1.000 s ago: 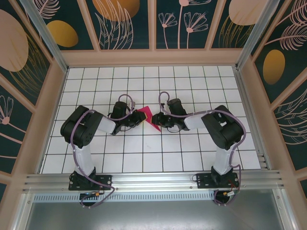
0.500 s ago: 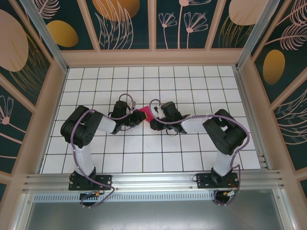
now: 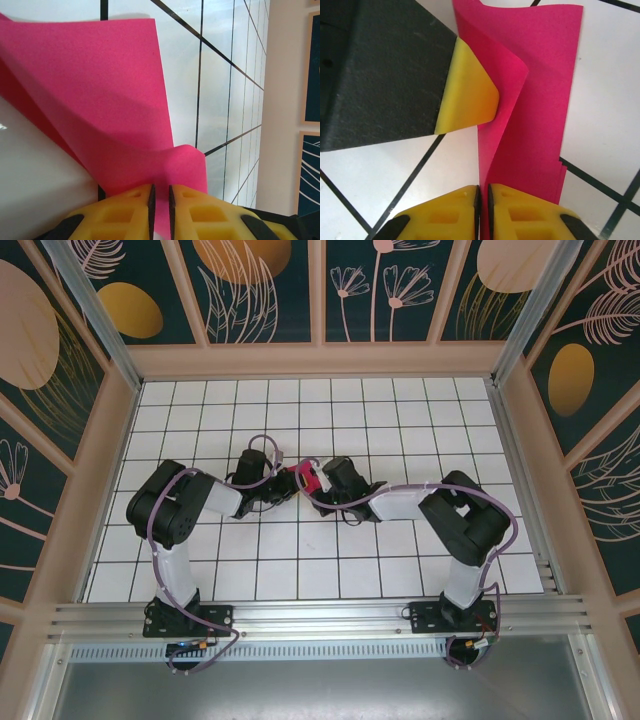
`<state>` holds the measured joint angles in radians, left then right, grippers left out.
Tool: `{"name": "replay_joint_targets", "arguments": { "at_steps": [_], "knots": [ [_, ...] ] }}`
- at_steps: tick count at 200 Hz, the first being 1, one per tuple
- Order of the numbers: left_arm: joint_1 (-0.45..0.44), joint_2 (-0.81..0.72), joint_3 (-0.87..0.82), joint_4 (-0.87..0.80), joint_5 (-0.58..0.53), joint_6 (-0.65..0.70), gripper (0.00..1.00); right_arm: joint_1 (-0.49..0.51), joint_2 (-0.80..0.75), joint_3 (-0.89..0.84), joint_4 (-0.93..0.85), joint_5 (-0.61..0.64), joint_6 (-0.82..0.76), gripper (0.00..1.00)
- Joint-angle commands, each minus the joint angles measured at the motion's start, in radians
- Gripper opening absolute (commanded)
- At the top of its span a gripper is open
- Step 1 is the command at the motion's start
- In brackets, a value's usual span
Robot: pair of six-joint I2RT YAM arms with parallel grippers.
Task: Fold a paper plane with a square sheet of paper (pick it up from the middle)
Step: Fold the wing for the fifth time at the center of the table.
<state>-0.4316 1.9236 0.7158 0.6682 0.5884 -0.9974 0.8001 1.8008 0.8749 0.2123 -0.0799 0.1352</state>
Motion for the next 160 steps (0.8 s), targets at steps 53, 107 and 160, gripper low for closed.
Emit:
{"name": "replay_joint_targets", "arguments": {
  "at_steps": [53, 107, 160],
  "knots": [
    [-0.003, -0.022, 0.075, -0.125, -0.028, 0.081, 0.2, -0.054, -0.016, -0.06, 0.089, -0.099, 0.049, 0.18],
    [-0.002, 0.017, 0.101, -0.146, -0.027, 0.067, 0.19, -0.053, 0.006, -0.032, 0.051, -0.088, 0.017, 0.27],
    [-0.003, 0.023, 0.122, -0.175, -0.034, 0.069, 0.2, -0.03, 0.027, -0.014, 0.056, -0.026, -0.08, 0.28]
  ]
}}
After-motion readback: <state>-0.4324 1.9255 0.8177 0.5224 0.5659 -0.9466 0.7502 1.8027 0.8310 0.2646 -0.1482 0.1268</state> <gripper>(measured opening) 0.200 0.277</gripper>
